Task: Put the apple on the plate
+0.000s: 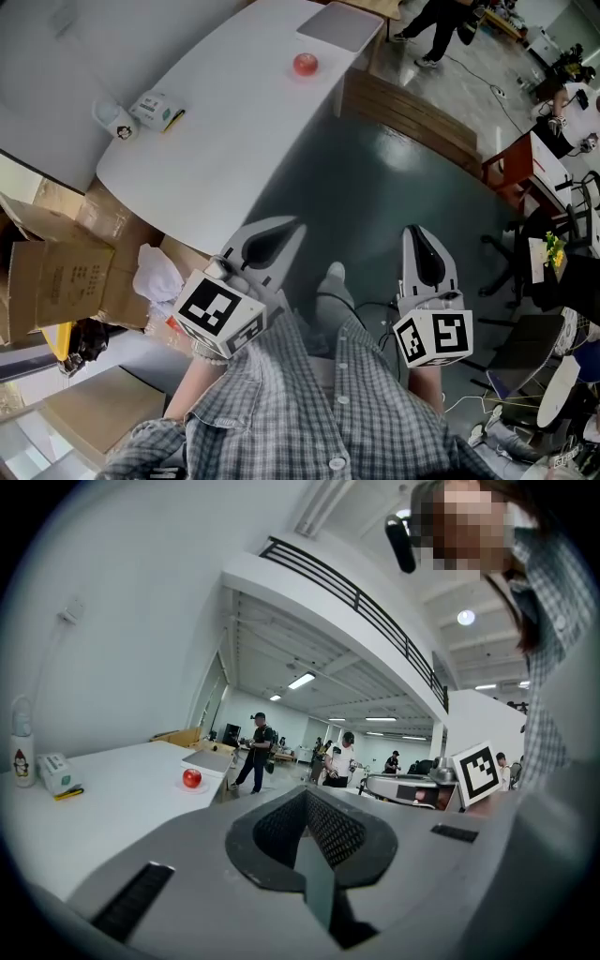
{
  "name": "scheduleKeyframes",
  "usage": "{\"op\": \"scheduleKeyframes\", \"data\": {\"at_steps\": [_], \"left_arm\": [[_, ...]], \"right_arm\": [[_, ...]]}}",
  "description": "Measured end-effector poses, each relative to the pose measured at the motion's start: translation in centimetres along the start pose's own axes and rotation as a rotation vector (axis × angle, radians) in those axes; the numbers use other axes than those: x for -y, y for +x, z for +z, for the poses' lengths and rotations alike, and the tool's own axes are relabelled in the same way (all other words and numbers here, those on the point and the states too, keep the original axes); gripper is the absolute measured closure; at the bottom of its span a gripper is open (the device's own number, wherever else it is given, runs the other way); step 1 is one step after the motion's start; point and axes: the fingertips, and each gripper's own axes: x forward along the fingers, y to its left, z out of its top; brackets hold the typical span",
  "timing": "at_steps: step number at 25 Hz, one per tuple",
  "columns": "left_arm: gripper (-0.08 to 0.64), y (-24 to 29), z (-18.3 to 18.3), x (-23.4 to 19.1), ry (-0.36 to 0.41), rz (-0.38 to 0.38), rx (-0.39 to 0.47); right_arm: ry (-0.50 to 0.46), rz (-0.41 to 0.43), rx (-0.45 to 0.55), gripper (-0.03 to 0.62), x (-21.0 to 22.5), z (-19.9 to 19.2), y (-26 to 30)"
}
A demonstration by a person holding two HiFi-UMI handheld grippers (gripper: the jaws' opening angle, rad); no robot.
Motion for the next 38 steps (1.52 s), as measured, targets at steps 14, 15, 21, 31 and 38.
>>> {"op": "scheduleKeyframes", "data": {"at_steps": [14,15,21,31,38], "left_arm": [[0.551,8.4,2.3,-1.9,-0.006,0.077,0.021],[0.551,9.1,2.4,-1.9,-0.007,0.083,0.023],[0.551,13.1,3.4,-2.1,-0.010,0.127,0.044],[0.551,19.4,4.7,-2.3,-0.013,0.176,0.082],[0.551,22.0,5.0,-1.4,0.022,0.167,0.067]], "right_arm": [[0.005,0.130,-0.014,0.559,5.5,0.9,7.4],[0.007,0.139,-0.018,0.558,6.0,0.9,7.9],[0.001,0.192,-0.020,0.558,9.3,1.2,11.1],[-0.008,0.241,0.008,0.558,15.4,1.9,14.4],[0.021,0.223,0.026,0.558,18.1,2.0,15.0]]}}
